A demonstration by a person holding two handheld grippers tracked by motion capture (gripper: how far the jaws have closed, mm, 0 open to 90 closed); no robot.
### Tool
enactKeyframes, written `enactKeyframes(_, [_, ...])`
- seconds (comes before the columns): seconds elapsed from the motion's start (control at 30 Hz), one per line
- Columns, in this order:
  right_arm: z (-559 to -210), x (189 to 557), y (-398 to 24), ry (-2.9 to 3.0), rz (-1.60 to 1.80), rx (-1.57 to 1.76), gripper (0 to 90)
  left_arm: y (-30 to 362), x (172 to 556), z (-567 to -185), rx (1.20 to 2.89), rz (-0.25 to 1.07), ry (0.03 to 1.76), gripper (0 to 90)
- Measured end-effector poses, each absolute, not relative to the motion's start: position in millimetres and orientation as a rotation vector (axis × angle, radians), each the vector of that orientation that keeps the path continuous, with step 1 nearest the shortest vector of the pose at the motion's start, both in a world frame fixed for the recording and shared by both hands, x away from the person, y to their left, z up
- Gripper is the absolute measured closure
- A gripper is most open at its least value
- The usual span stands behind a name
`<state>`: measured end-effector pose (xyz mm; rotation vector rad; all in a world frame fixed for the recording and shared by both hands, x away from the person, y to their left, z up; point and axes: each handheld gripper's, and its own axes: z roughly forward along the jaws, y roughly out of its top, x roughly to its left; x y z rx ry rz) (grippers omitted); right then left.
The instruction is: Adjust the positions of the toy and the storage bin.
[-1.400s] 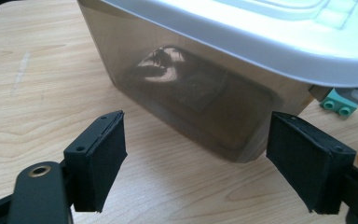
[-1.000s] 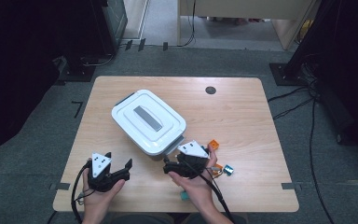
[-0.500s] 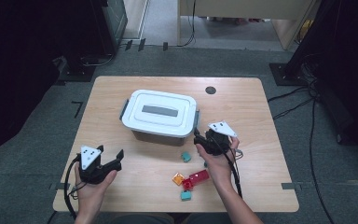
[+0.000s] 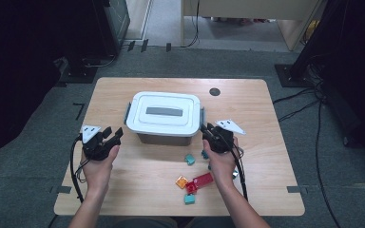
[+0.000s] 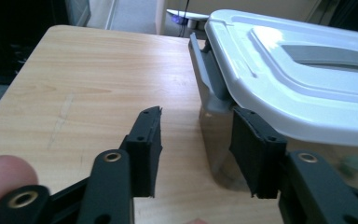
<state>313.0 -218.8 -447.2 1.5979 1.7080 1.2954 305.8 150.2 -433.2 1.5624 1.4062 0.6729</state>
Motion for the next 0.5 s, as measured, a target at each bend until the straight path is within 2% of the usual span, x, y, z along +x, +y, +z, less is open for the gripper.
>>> enactKeyframes(0.1, [-447, 314, -220, 1.719, 1.3, 1.579, 80.8, 142, 318, -437, 1.578, 0.672, 1.398, 57.2])
enactKeyframes(0.27, [-447, 316, -224, 1.719, 1.303, 1.577, 82.1, 134, 319, -439, 1.573, 0.687, 1.382, 60.5])
enactKeyframes(0.43, [-447, 318, -229, 1.729, 1.316, 1.584, 82.6, 128, 321, -443, 1.569, 0.686, 1.373, 71.5])
enactKeyframes(0.47, [-447, 318, -231, 1.732, 1.318, 1.585, 82.6, 126, 322, -444, 1.572, 0.686, 1.359, 71.5])
enactKeyframes(0.5, [-446, 319, -233, 1.737, 1.325, 1.594, 82.7, 124, 323, -443, 1.591, 0.688, 1.34, 75.5])
